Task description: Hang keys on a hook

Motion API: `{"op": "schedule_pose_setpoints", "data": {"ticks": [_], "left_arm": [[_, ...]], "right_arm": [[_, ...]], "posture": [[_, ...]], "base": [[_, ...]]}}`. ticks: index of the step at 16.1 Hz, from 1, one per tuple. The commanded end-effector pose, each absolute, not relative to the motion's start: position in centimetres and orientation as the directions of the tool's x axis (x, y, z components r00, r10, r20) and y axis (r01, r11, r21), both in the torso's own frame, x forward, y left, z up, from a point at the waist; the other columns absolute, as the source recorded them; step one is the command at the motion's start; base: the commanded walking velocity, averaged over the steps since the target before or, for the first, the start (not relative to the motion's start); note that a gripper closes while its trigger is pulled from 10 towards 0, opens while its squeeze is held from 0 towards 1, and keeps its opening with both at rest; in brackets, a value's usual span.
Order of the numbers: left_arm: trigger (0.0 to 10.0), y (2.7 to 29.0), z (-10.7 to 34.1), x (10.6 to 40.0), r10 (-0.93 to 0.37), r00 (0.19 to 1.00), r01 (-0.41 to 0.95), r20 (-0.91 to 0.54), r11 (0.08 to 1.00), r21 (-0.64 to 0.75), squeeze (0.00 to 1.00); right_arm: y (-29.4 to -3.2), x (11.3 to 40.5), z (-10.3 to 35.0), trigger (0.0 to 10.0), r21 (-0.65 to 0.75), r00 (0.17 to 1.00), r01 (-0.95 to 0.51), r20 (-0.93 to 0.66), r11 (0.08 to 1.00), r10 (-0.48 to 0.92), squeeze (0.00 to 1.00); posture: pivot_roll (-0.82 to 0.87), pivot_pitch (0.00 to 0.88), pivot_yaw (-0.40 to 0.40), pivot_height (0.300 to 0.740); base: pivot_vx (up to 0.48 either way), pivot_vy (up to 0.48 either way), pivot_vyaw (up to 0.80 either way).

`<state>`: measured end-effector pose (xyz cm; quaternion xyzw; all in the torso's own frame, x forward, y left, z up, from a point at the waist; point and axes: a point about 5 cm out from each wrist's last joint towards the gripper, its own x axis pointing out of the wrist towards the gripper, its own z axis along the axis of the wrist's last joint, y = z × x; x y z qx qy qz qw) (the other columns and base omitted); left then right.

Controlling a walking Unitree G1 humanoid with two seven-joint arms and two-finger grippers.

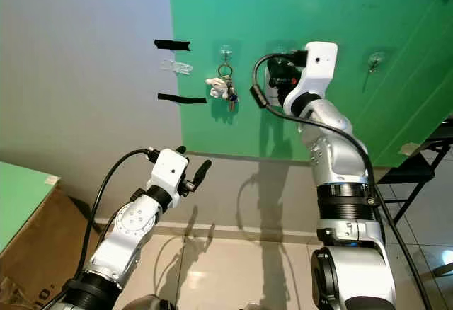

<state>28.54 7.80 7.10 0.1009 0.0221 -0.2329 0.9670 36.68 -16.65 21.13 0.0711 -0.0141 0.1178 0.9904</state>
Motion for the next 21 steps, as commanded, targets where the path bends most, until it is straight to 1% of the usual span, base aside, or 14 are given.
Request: {"op": "schedule_pose_setpoints", "data": {"ticks": [1,3,4,9,12,14,15,16,17,18,19,20,21], "left_arm": [[10.0,7.4,7.1,28.6,-0.452,0.888,0.461,-0.089,0.868,0.185,0.00],[10.0,7.4,7.1,28.6,-0.452,0.888,0.460,-0.088,0.869,0.183,0.00],[10.0,7.4,7.1,28.6,-0.452,0.888,0.460,-0.088,0.869,0.183,0.00],[10.0,7.3,7.1,28.5,-0.456,0.886,0.464,-0.086,0.867,0.183,0.00],[10.0,7.4,7.1,28.4,-0.455,0.886,0.464,-0.088,0.867,0.185,0.00],[10.0,7.6,7.1,28.4,-0.450,0.889,0.458,-0.088,0.868,0.190,0.00],[10.0,8.1,6.9,28.3,-0.438,0.893,0.449,-0.099,0.872,0.194,0.00],[10.0,8.7,6.8,28.2,-0.427,0.898,0.439,-0.105,0.879,0.187,0.00],[10.0,9.4,6.6,28.1,-0.415,0.903,0.429,-0.114,0.887,0.171,0.00],[10.0,9.7,6.6,28.0,-0.410,0.904,0.425,-0.118,0.889,0.168,0.00],[10.0,11.0,6.6,28.1,-0.385,0.914,0.402,-0.127,0.904,0.145,0.00],[10.0,12.3,6.6,28.1,-0.363,0.922,0.381,-0.138,0.914,0.140,0.00],[10.0,12.5,6.6,28.1,-0.358,0.923,0.377,-0.142,0.916,0.135,0.00]], "right_arm": [[-18.7,36.7,21.3,10.0,0.069,0.990,-0.127,0.062,0.989,0.123,1.00],[-19.0,36.7,21.9,10.0,-0.055,0.989,-0.076,0.121,0.996,0.082,1.00],[-19.0,36.7,21.9,10.0,-0.072,0.988,-0.070,0.132,0.995,0.079,1.00],[-19.4,36.7,21.4,10.0,-0.035,0.990,-0.054,0.132,0.998,0.058,1.00],[-20.0,36.3,22.0,10.0,-0.060,0.985,-0.029,0.169,0.998,0.038,1.00],[-20.6,35.2,21.6,10.0,-0.069,0.984,-0.009,0.176,0.998,0.021,1.00],[-21.0,33.3,20.8,10.0,-0.119,0.981,0.019,0.192,0.993,0.005,1.00],[-21.3,31.4,19.9,10.0,-0.127,0.979,0.025,0.204,0.992,0.002,0.31],[-21.2,29.8,18.5,10.0,-0.122,0.981,0.017,0.194,0.992,0.007,0.00],[-21.2,29.1,17.9,10.0,-0.123,0.983,0.014,0.181,0.992,0.009,0.00],[-21.4,26.9,15.6,10.0,-0.159,0.991,0.019,0.136,0.987,0.002,0.00],[-22.0,24.4,12.9,10.0,-0.158,0.998,0.045,0.060,0.986,-0.036,0.00],[-22.2,23.5,11.9,10.0,-0.138,0.998,0.052,0.041,0.989,-0.047,0.00]], "posture": [[-0.09,0.003,-0.068,0.722],[-0.09,0.002,-0.069,0.722],[-0.09,0.002,-0.069,0.722],[-0.09,0.003,-0.067,0.722],[-0.10,0.005,-0.067,0.722],[-0.10,0.008,-0.071,0.722],[-0.10,0.014,-0.072,0.722],[-0.10,0.014,-0.068,0.722],[-0.11,0.017,-0.056,0.722],[-0.11,0.015,-0.051,0.722],[-0.12,0.013,-0.032,0.722],[-0.13,0.012,-0.020,0.722],[-0.13,0.011,-0.011,0.722]], "base": [[0.000,0.000,0.00],[0.000,0.000,0.00],[0.000,0.000,0.00],[0.000,0.000,0.00],[0.000,0.000,0.00],[0.000,0.000,0.00],[0.000,0.000,0.00],[0.000,0.000,0.00],[0.000,0.000,0.00],[0.000,0.000,0.00],[0.000,0.000,0.00],[0.000,0.000,0.00],[0.000,0.000,0.00]]}}
